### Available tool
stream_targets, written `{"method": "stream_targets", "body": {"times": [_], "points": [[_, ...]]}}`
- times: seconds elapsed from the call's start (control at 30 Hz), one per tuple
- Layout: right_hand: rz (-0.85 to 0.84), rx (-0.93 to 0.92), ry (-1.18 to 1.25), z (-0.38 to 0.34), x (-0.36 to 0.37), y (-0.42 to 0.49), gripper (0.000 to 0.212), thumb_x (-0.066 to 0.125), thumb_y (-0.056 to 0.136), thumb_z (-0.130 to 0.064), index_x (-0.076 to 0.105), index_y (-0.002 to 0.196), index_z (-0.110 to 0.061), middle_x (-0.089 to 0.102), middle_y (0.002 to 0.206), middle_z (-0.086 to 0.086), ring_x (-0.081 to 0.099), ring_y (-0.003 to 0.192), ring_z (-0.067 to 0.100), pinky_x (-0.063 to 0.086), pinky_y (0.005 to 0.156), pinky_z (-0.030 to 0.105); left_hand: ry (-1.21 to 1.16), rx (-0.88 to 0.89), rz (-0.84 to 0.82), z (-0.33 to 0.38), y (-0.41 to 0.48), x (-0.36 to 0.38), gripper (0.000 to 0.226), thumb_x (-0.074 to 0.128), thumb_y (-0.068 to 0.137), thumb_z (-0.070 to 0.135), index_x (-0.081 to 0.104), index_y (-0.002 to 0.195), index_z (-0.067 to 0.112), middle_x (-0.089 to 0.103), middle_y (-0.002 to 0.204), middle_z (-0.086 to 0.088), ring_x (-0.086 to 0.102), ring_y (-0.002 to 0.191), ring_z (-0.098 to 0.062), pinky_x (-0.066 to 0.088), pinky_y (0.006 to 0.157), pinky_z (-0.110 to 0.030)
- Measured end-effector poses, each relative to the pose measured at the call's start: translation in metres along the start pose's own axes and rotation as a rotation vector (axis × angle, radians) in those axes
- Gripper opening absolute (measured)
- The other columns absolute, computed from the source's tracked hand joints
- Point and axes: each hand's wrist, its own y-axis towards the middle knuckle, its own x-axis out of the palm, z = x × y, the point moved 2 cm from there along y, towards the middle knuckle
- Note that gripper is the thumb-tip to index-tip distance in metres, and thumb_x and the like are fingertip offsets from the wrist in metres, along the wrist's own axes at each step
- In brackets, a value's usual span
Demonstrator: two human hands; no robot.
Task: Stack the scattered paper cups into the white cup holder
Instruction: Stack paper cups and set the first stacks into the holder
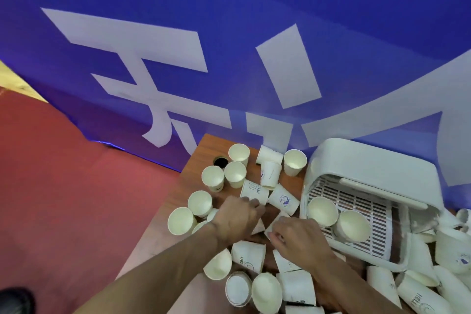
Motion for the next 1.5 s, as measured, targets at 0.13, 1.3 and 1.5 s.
{"method": "stream_targets", "body": {"times": [0.13,1.3,1.5], "points": [[-0.103,-0.031,0.045,-0.028,0.013,0.025,0.026,0.045,0.092,-0.038,0.064,0.076,-0.027,0.062,0.075,-0.009,0.061,0.063,0.011,0.042,0.049,0.027,-0.043,-0.093,0.043,-0.037,-0.041,0.016,0.034,0.062,0.081,0.019,0.056,0.114,0.027,0.062,0.094,0.008,0.061,0.078,-0.017,0.032,0.047,-0.028],[-0.254,-0.110,-0.044,-0.130,0.076,0.134,0.025,0.064,0.081,-0.007,0.066,0.093,-0.029,0.063,0.081,-0.007,0.060,0.066,0.014,0.027,0.047,0.025,-0.024,-0.270,-0.004,-0.127,-0.145,0.105,0.026,0.063,0.081,0.035,0.052,0.061,0.023,0.055,0.057,0.002,0.051,0.049,-0.023,0.038,0.038,-0.028],[-0.055,-0.049,0.049,-0.124,0.054,0.127,0.009,0.067,0.082,-0.022,0.067,0.088,-0.029,0.063,0.077,-0.012,0.057,0.063,0.007,0.037,0.042,0.022,-0.031,-0.210,0.197,-0.131,-0.144,0.062,0.028,0.068,0.075,0.028,0.046,0.061,0.020,0.047,0.056,0.003,0.045,0.046,-0.022,0.033,0.036,-0.027]]}}
